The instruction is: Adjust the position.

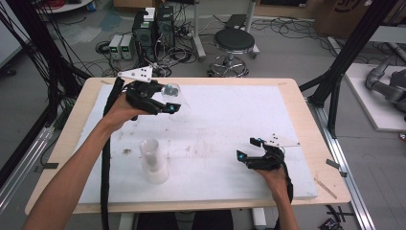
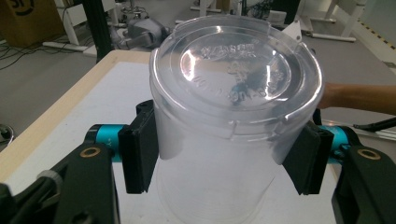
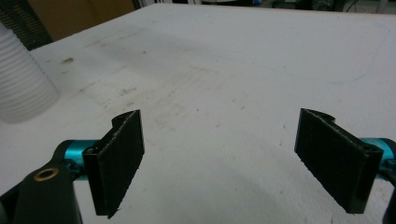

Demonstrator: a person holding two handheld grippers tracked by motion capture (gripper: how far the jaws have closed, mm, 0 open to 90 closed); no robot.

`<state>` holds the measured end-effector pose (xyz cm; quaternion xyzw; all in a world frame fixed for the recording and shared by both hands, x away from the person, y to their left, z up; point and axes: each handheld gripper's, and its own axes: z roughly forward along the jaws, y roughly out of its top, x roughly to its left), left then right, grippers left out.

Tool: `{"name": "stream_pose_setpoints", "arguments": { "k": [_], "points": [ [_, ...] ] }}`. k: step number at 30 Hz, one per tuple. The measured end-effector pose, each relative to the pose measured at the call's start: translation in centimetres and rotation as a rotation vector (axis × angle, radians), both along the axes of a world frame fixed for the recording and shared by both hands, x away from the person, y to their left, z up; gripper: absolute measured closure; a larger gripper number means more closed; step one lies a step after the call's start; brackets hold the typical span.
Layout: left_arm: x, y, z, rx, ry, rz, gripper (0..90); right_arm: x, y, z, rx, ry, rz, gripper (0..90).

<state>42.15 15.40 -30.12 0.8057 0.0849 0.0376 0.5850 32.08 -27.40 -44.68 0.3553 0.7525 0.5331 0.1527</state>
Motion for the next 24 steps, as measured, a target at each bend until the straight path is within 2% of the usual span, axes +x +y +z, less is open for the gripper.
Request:
{"name": "stream_pose_setpoints", "arguments": {
  "k": [5,8,11,13,15,17,20,24],
  "points": [
    [-0.3,0.0,0.2,0.004,-0.004,0.000,35.9,0.8,-0.3,1.5,0.013,-0.022,0.031,15.4],
    [-0.4,-0.1,0.3,0.017,-0.010,0.001,35.9,1.3,-0.3,2.4,0.013,-0.029,0.085,15.4],
    [-0.6,-0.2,0.4,0.009,-0.009,0.000,35.9,1.9,-0.2,3.3,0.019,-0.029,0.136,15.4],
    [-0.6,-0.3,0.4,0.002,-0.008,-0.004,35.9,2.4,-0.1,4.1,0.020,-0.029,0.153,15.4],
    [-0.6,-0.3,0.4,0.016,-0.015,-0.008,35.9,2.9,-0.1,5.0,0.024,-0.038,0.183,15.4],
    [-0.6,-0.3,0.4,0.008,-0.008,-0.008,35.9,3.3,-0.1,5.8,0.029,-0.060,0.206,15.4],
    [-0.6,-0.2,0.4,-0.006,-0.001,-0.006,35.9,4.0,-0.1,6.9,0.022,-0.051,0.241,15.4],
    [-0.5,-0.3,0.4,-0.003,-0.004,-0.008,35.9,4.9,0.1,8.3,0.015,-0.059,0.280,15.4]
  ]
}}
